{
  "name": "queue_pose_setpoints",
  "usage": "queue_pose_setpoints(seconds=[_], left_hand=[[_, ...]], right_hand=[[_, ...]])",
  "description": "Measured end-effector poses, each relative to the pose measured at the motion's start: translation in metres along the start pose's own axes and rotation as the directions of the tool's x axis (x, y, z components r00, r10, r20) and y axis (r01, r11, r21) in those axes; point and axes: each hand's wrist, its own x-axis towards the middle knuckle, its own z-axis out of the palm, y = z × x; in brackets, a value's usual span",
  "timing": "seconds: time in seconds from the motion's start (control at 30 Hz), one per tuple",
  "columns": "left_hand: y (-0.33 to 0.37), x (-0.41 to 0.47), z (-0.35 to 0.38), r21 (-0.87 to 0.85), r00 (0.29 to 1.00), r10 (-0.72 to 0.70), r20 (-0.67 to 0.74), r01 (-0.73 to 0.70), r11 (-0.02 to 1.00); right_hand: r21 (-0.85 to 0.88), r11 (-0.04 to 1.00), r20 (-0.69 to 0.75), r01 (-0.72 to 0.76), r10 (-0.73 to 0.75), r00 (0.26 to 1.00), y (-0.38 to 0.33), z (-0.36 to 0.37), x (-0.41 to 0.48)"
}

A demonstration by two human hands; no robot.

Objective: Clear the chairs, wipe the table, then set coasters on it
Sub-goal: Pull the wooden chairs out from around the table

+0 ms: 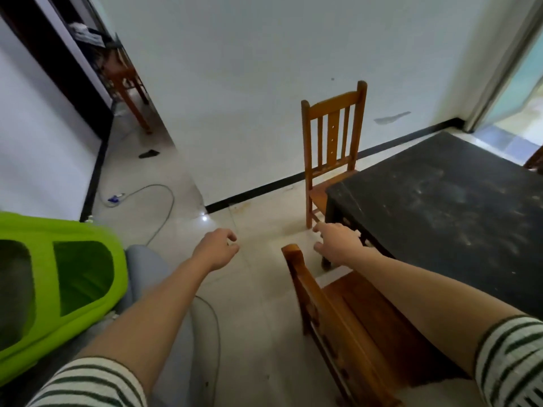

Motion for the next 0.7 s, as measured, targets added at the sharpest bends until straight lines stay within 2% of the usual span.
queue_pose_setpoints(seconds=[0.17,0.33,0.47,0.7], left_hand=[[-0.033,0.075,-0.016,0.005,0.999,-0.011,0.041,0.011,1.0],[-0.054,0.165,-0.036,0.006,0.994,0.056,0.091,-0.057,0.998],[-0.066,0.251,-0.083,0.01,0.988,0.119,0.095,-0.121,0.993],[-0.066,0.377,-0.136,0.012,0.978,0.172,0.121,-0.174,0.985]], right_hand=[[-0.013,1.0,-0.018,0.003,-0.004,1.0,-0.034,0.01,0.079],[0.019,0.998,-0.025,-0.066,0.066,0.998,-0.061,0.021,0.154],[0.071,0.987,-0.036,-0.143,0.146,0.989,-0.098,0.013,0.229],[0.039,0.987,-0.055,-0.155,0.157,0.986,-0.145,-0.019,0.328]])
